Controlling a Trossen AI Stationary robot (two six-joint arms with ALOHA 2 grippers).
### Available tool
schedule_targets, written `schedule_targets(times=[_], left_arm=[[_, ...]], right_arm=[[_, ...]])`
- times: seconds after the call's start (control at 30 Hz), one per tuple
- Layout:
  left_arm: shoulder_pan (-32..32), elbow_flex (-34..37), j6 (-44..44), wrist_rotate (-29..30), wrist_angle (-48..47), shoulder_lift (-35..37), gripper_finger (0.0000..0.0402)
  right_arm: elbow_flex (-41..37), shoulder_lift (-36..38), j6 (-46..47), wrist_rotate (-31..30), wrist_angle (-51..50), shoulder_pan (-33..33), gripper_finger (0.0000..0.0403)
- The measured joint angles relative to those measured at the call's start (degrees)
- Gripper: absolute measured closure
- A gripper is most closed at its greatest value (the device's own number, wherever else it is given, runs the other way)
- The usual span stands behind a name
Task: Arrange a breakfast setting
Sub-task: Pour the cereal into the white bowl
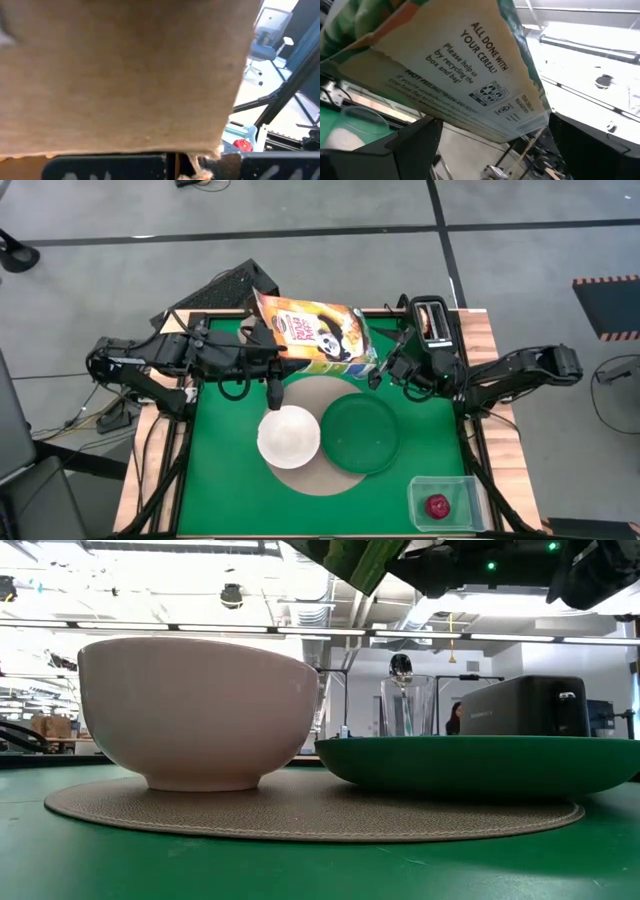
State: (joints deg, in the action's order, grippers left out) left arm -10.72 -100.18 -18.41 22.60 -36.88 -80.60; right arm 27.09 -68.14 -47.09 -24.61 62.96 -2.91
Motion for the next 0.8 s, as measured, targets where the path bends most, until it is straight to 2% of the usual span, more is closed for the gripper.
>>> schedule_targets(times=[0.2, 0.37, 0.53, 0.8], left_arm=[[0.00, 0.00, -0.73, 1.67, -0.80, 0.00, 0.0401], [1.06, 0.00, -0.92, 0.76, -0.99, 0.07, 0.0401], [1.20, 0.00, -0.48, -0.11, 0.18, 0.04, 0.0401], [1.29, 0.07, -0.09, -0.03, 1.48, 0.04, 0.0402]], right_arm=[[0.00, 0.00, -3.57, -1.21, 0.12, 0.60, 0.0009], [0.00, -0.02, -8.89, 4.70, 0.16, 2.87, 0.0009], [0.50, -0.20, -9.92, 12.13, 1.73, 3.99, 0.0010], [4.58, -4.76, -6.56, 13.43, 1.70, 4.40, 0.0010]])
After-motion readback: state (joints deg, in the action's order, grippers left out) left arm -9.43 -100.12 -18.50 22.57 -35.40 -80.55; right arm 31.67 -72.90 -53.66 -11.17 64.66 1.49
